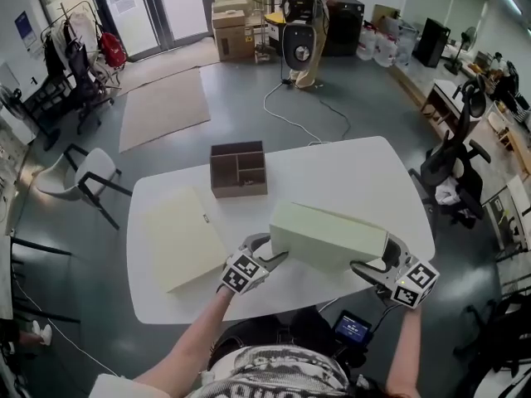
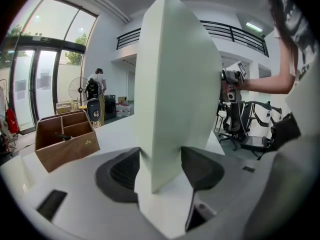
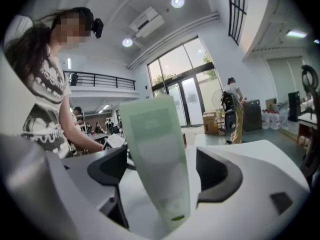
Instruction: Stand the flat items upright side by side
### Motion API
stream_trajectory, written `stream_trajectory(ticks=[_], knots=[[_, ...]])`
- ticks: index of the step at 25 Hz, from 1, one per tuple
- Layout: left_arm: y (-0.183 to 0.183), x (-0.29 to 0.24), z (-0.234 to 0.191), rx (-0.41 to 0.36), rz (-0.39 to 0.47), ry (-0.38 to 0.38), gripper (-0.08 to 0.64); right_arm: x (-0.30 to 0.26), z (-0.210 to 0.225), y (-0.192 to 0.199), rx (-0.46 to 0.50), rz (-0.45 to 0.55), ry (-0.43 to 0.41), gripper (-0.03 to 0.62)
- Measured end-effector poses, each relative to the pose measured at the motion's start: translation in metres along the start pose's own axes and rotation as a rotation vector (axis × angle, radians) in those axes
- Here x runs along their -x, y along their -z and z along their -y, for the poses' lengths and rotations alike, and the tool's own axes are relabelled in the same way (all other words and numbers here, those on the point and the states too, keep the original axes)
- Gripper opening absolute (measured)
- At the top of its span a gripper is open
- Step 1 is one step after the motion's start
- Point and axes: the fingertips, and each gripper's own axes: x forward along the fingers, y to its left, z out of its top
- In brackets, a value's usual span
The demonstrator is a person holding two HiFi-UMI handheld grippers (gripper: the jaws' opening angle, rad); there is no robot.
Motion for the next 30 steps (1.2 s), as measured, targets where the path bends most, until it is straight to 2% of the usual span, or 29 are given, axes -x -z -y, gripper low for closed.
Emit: stream_trajectory(ticks=[2,4,7,12,14,20,25,30], knots=[[0.001,-0.001,0.000,0.017,0.003,0.003,0.265,-0.007,-0.003,0.021,0.035,-0.096,-0.007,0.430],[0.000,-0.001,0.000,0.027,0.004,0.005,0.265,-0.012,-0.003,0.033,0.066,-0.138,0.019,0.417],[0.000,0.000,0.000,0.026,0.000,0.002,0.265,-0.013,0.002,0.035,0.085,-0.123,0.072,0.359],[0.001,0.008,-0.002,0.026,0.001,-0.026,0.265,-0.010,-0.001,0.037,0.094,-0.092,0.156,0.342],[0.001,0.015,-0.003,0.037,0.014,-0.042,0.265,-0.007,0.001,0.038,0.073,-0.067,0.236,0.341],[0.005,0.042,-0.011,0.096,0.050,-0.122,0.259,-0.004,0.033,0.032,-0.015,0.021,0.552,0.339],[0.007,0.064,-0.011,0.149,0.067,-0.177,0.252,-0.025,0.056,0.022,-0.028,0.064,0.734,0.339],[0.001,0.079,-0.009,0.132,0.075,-0.221,0.241,-0.057,0.073,0.011,-0.041,0.088,0.905,0.339]])
